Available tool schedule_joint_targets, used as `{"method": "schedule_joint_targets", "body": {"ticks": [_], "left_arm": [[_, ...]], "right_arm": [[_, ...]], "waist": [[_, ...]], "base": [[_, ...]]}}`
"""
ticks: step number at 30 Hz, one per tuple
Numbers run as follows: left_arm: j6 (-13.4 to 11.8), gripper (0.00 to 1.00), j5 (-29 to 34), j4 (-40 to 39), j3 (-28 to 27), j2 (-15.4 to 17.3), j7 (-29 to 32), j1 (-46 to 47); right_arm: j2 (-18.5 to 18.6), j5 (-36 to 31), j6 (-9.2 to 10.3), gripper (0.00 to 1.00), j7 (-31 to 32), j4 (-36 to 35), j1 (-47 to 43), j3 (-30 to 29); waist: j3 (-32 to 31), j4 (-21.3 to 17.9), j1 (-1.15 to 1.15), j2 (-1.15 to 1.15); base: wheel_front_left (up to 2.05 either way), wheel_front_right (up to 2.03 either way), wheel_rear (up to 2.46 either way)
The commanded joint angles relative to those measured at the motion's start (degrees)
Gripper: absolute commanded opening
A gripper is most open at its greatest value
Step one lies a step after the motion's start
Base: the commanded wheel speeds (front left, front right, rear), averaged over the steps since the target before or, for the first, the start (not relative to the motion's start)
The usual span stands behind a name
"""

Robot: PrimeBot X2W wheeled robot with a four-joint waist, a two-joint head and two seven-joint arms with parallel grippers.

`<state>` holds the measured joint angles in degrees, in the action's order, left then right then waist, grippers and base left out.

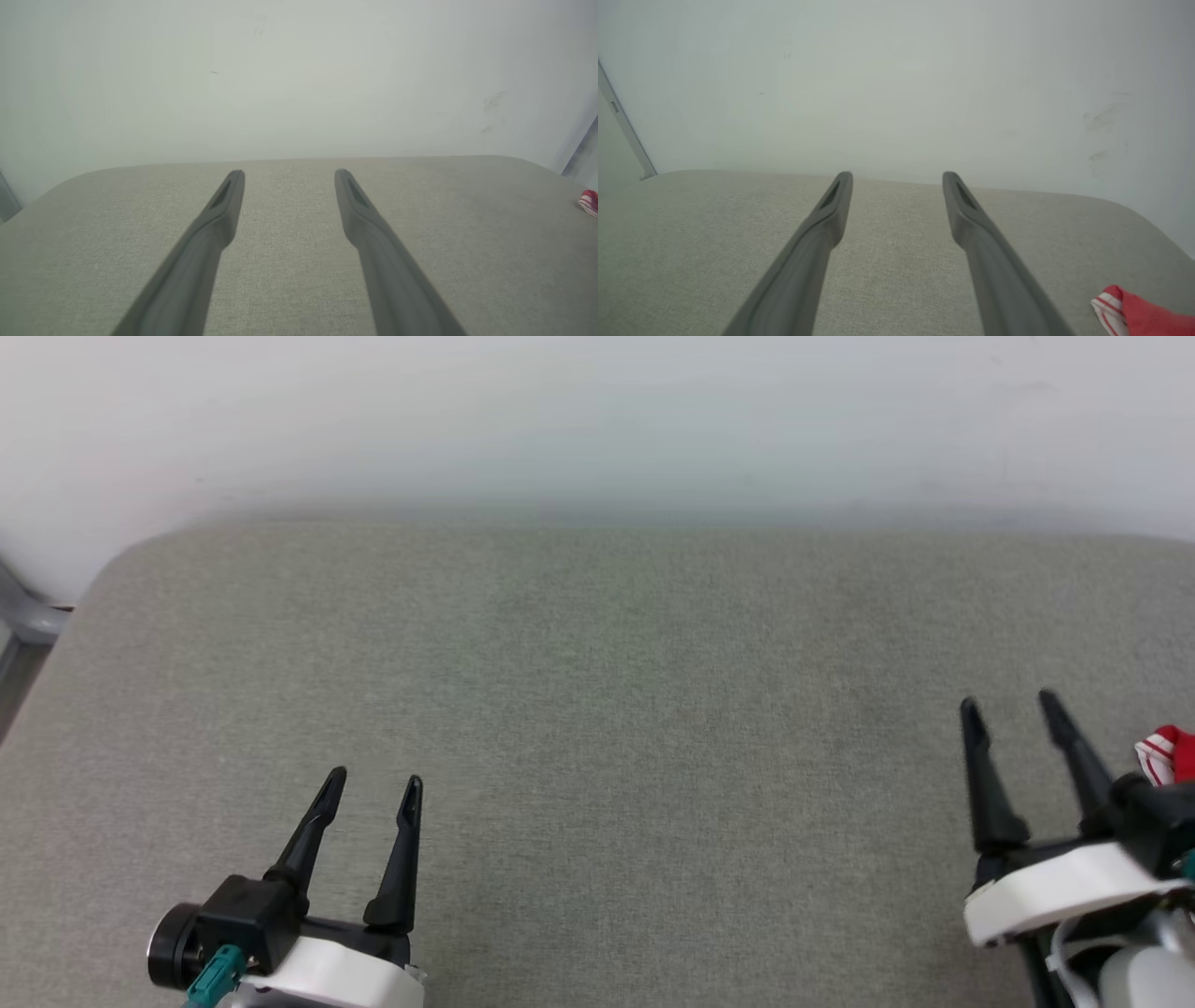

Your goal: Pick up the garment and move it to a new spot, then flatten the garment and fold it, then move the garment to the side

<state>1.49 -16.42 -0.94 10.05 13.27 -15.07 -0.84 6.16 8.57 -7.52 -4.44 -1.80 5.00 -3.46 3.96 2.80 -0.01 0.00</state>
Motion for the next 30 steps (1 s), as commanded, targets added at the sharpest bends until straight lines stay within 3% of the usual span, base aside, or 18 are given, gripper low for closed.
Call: {"method": "schedule_joint_targets", "body": {"ticks": [1, 11, 30], "left_arm": [[0.3, 1.0, 0.1, 0.6, -0.7, -0.8, -0.1, -1.0], [2.9, 1.0, 2.4, 2.1, -4.1, -4.5, -0.1, -3.5], [5.6, 1.0, 5.0, 2.7, -9.0, -8.0, -0.1, -4.3]], "right_arm": [[-1.0, 0.2, 0.07, 1.0, -1.4, 1.5, -1.3, 0.2], [-3.3, -0.2, 0.07, 1.0, -6.0, 8.9, -2.9, 1.3], [-3.4, 2.0, 0.06, 1.0, -7.0, 11.8, -1.6, 2.3]], "waist": [[-1.3, 0.9, 0.01, 0.0], [-3.7, 1.6, 0.01, 0.0], [-4.2, 1.0, 0.01, 0.0]], "base": [[0.0, 0.0, 0.0], [0.0, 0.0, 0.0], [0.0, 0.0, 0.0]]}}
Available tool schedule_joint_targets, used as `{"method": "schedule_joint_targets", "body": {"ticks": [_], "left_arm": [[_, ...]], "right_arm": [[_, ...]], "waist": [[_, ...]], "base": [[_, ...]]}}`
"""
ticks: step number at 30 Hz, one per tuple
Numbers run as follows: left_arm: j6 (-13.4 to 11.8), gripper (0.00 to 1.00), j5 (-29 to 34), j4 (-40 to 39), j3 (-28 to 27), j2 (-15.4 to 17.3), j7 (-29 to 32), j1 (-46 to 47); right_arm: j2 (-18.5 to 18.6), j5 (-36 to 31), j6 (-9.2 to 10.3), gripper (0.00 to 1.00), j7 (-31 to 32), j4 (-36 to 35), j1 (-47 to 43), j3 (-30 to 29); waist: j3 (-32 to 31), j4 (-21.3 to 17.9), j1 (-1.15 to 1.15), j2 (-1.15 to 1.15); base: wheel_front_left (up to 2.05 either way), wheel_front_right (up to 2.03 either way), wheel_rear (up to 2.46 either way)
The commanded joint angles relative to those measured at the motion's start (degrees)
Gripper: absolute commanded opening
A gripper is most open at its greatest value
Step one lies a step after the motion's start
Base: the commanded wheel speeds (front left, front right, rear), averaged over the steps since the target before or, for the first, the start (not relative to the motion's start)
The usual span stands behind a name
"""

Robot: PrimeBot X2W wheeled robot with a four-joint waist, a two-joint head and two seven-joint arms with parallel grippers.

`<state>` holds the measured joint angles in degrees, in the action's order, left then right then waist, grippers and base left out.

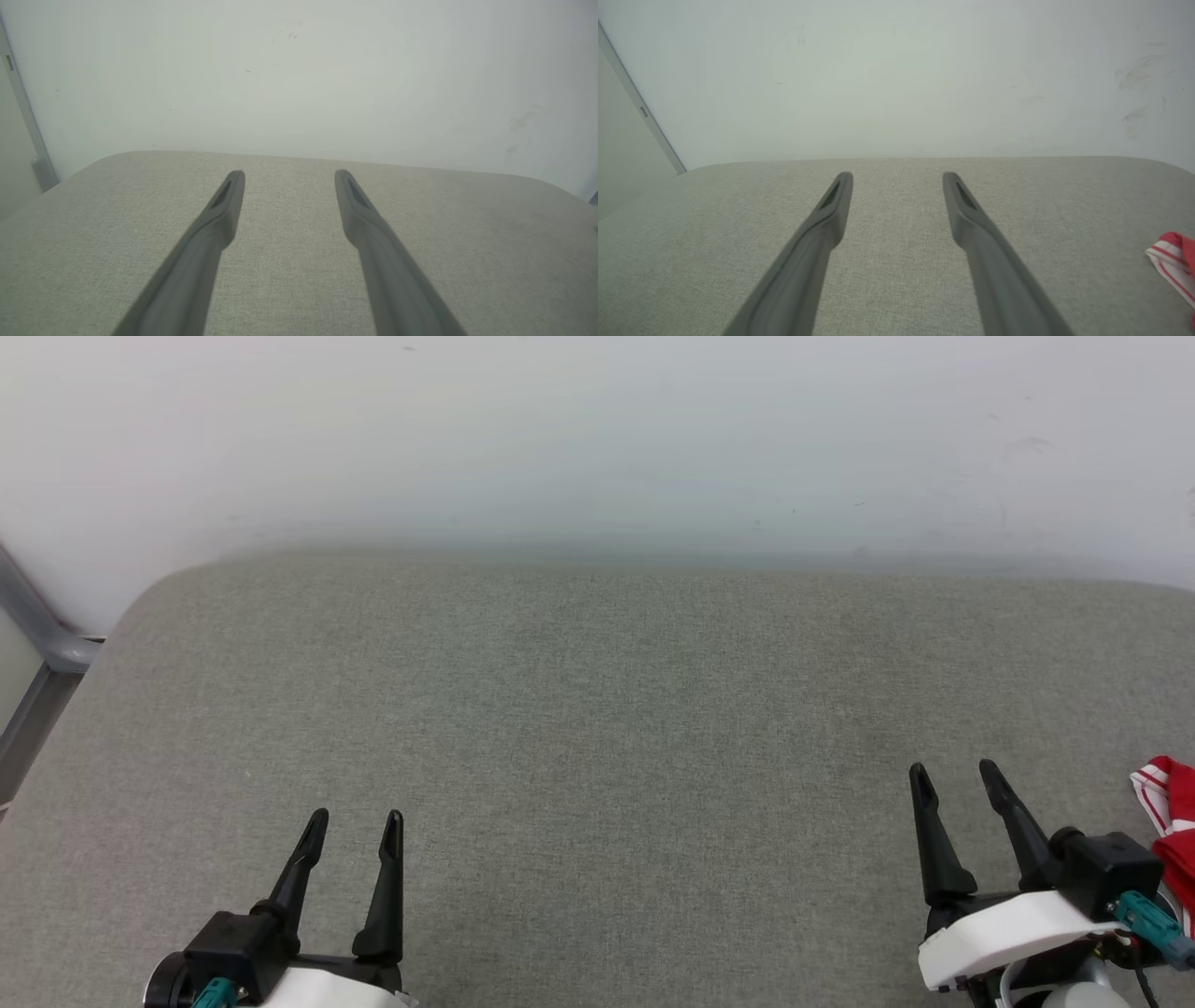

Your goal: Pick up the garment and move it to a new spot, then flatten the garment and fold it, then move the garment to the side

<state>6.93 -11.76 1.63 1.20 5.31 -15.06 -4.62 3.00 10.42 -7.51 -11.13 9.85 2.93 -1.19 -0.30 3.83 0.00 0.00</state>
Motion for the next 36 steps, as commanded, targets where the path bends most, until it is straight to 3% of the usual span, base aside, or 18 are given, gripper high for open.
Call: {"method": "schedule_joint_targets", "body": {"ticks": [1, 2, 6, 36], "left_arm": [[0.2, 1.0, 0.4, 0.1, -0.3, -0.1, -0.1, -0.4], [0.1, 0.0, 0.1, 0.1, -0.1, -0.1, 0.0, 0.0], [0.1, 0.0, -0.9, 1.6, 0.2, -0.5, 0.3, -0.5], [0.3, 0.0, -30.3, 5.6, -1.4, -0.2, 6.9, 3.8]], "right_arm": [[-0.2, 0.1, 0.06, 1.0, -0.3, 0.2, 0.5, 0.0], [0.0, 0.1, -0.01, 0.0, 0.0, 0.1, 0.0, -0.1], [0.0, 1.0, 0.0, 0.0, 0.4, 1.8, -0.9, -0.3], [-0.1, 29.8, 0.01, 0.0, 6.5, 2.4, 0.7, -2.0]], "waist": [[0.1, 0.1, 0.0, 0.0], [0.1, 0.1, 0.0, 0.0], [0.1, 0.1, 0.0, 0.0], [0.2, -0.9, 0.0, 0.0]], "base": [[0.0, 0.0, 0.0], [0.0, 0.0, 0.0], [0.0, 0.0, 0.0], [0.0, 0.0, 0.0]]}}
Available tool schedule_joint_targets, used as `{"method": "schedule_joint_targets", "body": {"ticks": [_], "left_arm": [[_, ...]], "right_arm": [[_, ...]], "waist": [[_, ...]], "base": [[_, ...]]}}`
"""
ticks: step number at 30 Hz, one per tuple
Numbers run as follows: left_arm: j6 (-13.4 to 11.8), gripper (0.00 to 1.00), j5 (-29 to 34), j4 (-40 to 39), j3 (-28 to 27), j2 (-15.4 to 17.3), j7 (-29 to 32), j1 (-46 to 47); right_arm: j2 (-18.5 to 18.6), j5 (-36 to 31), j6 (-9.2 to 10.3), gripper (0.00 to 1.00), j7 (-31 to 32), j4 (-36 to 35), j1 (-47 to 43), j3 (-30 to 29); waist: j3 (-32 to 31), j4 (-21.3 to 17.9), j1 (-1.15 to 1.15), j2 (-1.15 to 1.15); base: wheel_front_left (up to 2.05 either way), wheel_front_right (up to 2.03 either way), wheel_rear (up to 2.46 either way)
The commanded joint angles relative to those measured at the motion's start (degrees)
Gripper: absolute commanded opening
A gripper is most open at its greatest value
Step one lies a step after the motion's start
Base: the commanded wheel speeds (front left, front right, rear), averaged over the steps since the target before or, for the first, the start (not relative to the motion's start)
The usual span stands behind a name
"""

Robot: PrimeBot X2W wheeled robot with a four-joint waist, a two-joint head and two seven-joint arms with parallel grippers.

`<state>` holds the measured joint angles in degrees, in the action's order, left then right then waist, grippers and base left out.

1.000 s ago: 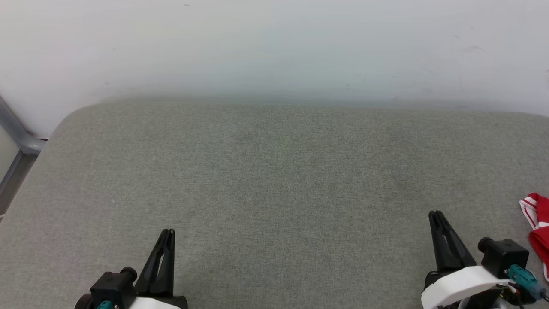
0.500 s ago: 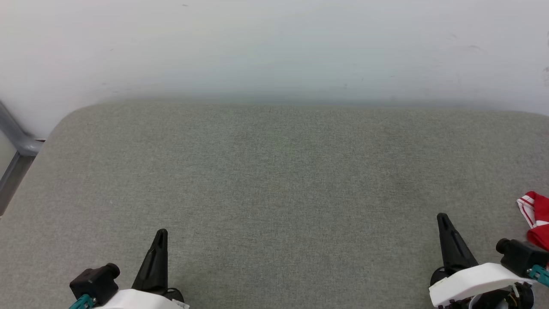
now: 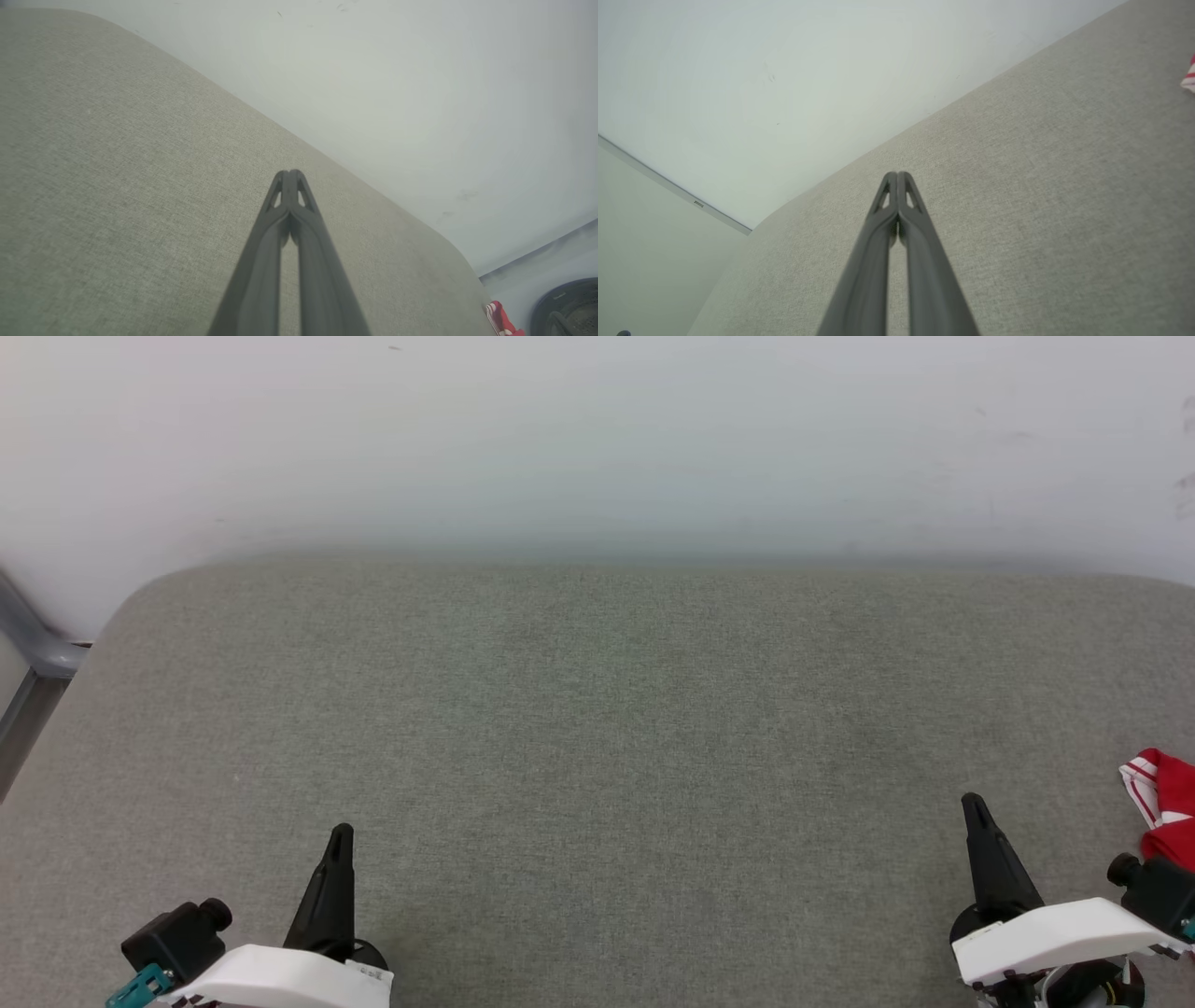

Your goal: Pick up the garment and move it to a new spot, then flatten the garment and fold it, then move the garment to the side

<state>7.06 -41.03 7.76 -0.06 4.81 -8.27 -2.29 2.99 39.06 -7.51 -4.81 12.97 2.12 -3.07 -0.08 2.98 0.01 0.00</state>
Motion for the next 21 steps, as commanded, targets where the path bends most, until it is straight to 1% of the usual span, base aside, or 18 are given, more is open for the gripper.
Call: {"method": "schedule_joint_targets", "body": {"ticks": [1, 14, 15, 21], "left_arm": [[0.2, 0.0, -1.9, -0.4, -0.2, 0.3, 0.3, 1.6], [0.3, 0.0, -11.9, 0.8, -1.1, 0.2, 2.8, 3.0], [0.3, 0.0, -14.1, 1.0, -1.2, 0.2, 3.4, 3.3], [0.3, 0.0, -18.1, 1.6, -1.6, 0.1, 4.4, 3.8]], "right_arm": [[-0.1, 2.0, 0.01, 0.0, 0.4, -0.6, 1.6, -0.2], [-0.1, 12.0, 0.01, 0.0, 2.5, -0.3, 2.2, -0.9], [-0.1, 14.2, 0.01, 0.0, 3.0, -0.3, 2.4, -1.0], [-0.1, 18.3, 0.02, 0.0, 3.9, -0.2, 2.6, -1.3]], "waist": [[0.0, 0.0, 0.0, 0.0], [0.0, -0.4, 0.0, 0.0], [0.0, -0.5, 0.0, 0.0], [0.1, -0.7, 0.0, 0.0]], "base": [[0.0, 0.0, 0.0], [0.0, 0.0, 0.0], [0.0, 0.0, 0.0], [0.0, 0.0, 0.0]]}}
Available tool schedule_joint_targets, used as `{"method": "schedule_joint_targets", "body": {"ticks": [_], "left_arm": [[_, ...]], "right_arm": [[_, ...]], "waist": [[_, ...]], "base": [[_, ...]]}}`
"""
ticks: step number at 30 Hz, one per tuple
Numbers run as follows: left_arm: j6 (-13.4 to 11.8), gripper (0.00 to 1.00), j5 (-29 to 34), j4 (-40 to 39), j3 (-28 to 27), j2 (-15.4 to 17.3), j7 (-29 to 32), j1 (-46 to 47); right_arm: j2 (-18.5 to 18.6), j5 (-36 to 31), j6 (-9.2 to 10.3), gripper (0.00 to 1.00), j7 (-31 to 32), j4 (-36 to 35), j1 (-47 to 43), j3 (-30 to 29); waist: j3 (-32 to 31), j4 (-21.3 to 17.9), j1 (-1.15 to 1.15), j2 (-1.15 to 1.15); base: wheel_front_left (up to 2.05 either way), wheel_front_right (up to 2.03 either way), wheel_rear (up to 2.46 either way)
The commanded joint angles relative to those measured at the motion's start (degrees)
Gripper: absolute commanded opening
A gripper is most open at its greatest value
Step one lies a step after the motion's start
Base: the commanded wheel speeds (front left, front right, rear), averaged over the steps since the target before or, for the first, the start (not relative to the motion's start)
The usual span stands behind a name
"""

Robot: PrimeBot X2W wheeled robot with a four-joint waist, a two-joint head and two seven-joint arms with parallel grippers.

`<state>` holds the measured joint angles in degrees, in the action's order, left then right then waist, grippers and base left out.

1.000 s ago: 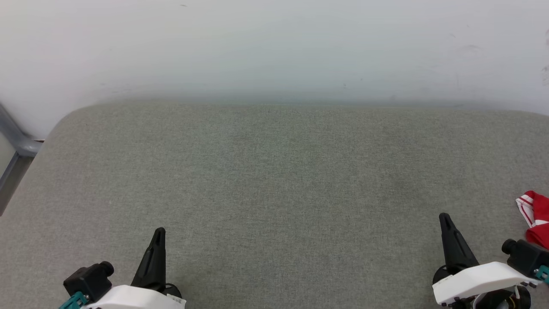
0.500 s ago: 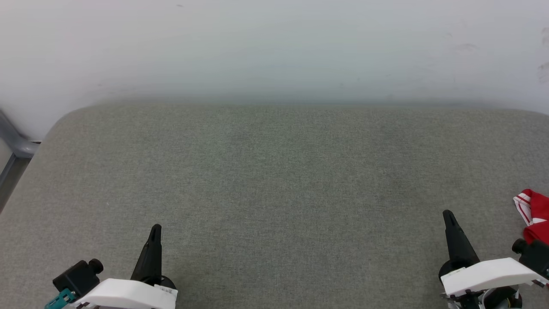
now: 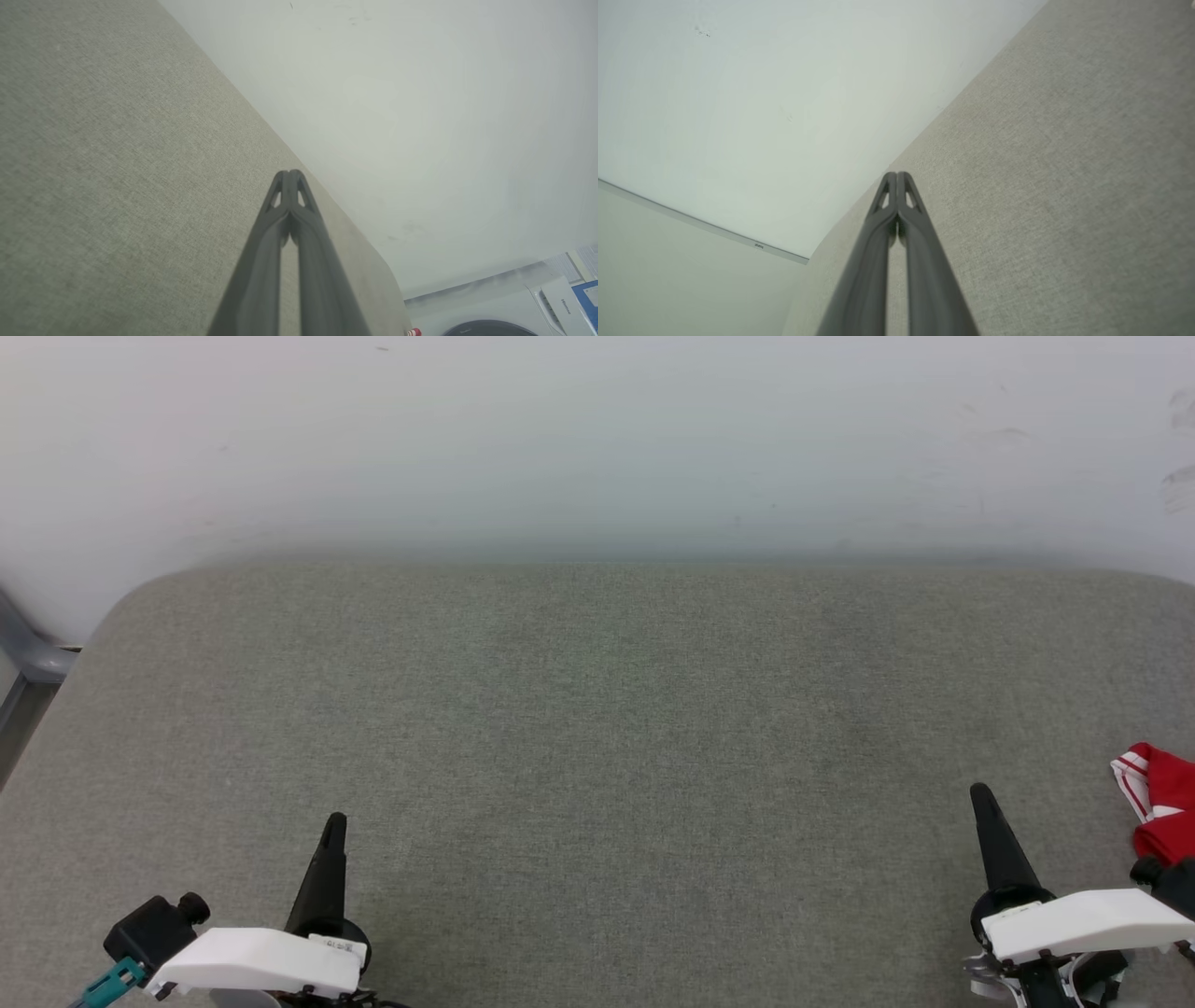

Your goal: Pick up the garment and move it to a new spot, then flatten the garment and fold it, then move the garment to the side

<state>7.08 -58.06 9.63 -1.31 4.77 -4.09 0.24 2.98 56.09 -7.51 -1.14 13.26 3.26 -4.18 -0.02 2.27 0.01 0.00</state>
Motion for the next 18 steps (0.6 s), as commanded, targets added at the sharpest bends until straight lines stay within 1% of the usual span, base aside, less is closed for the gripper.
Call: {"method": "schedule_joint_targets", "body": {"ticks": [1, 4, 5, 18], "left_arm": [[0.3, 0.0, -1.7, -0.2, -0.4, 0.1, 0.4, 1.4], [0.3, 0.0, -3.6, 0.0, -0.5, 0.0, 0.9, 1.7], [0.3, 0.0, -5.5, 0.3, -0.7, 0.0, 1.4, 2.0], [0.4, 0.0, -12.9, 1.3, -1.5, -0.3, 3.5, 3.1]], "right_arm": [[-0.1, 1.9, 0.02, 0.0, 0.3, -0.4, 1.4, -0.2], [-0.1, 3.8, 0.02, 0.0, 0.7, -0.3, 1.6, -0.3], [-0.1, 5.7, 0.02, 0.0, 1.1, -0.3, 1.7, -0.4], [-0.1, 13.2, 0.02, 0.0, 2.8, 0.0, 2.1, -0.9]], "waist": [[0.0, 0.0, 0.0, 0.0], [0.0, -0.1, -0.01, 0.0], [0.0, -0.2, -0.01, 0.0], [0.1, -0.6, -0.01, 0.0]], "base": [[0.0, 0.0, 0.0], [0.0, 0.0, 0.0], [0.0, 0.0, 0.0], [0.0, 0.0, 0.0]]}}
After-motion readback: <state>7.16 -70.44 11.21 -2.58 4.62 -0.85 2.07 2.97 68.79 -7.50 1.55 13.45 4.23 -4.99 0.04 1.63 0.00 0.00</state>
